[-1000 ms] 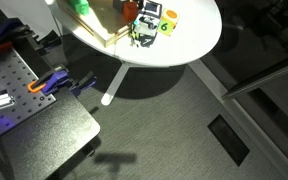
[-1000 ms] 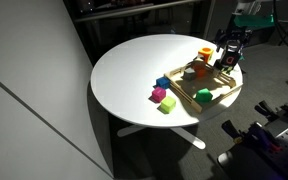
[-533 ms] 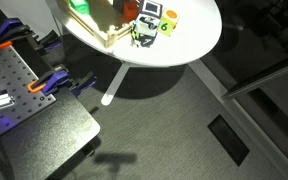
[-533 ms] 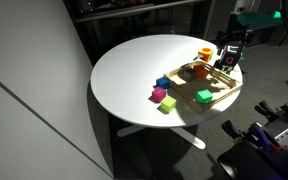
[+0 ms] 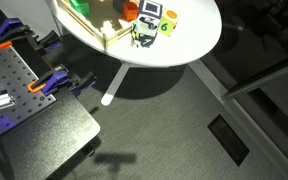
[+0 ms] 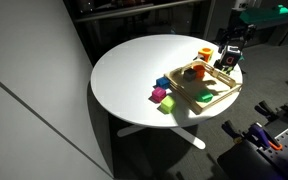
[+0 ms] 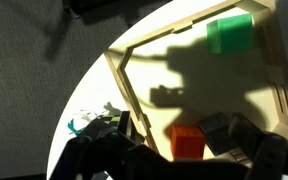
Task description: Pick up the block with the letter d on it and put it on the block with the letter a on it
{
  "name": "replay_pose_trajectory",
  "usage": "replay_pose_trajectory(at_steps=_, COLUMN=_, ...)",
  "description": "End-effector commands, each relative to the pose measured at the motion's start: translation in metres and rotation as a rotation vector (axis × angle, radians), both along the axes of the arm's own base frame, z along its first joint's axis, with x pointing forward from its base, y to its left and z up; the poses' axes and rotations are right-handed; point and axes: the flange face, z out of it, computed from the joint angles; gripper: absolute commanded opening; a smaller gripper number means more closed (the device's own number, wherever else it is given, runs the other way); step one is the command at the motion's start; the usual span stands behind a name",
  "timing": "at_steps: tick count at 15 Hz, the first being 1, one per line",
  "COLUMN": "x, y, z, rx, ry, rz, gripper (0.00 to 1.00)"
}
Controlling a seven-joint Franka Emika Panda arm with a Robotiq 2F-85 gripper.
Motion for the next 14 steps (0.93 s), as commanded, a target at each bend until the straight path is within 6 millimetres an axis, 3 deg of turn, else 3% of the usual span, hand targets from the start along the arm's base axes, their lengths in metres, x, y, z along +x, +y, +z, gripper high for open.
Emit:
replay_pose_trajectory(at_steps=1, x=-0.016, y=0.011, z=0.020, rx=-0.035, ry=-0.064, rz=0.007, gripper=1.00)
replay_pose_trajectory(at_steps=14, x=-0.062, y=0.044, z=0.080, rx=-0.057, ry=-0.157, rz=0.082, gripper=1.00)
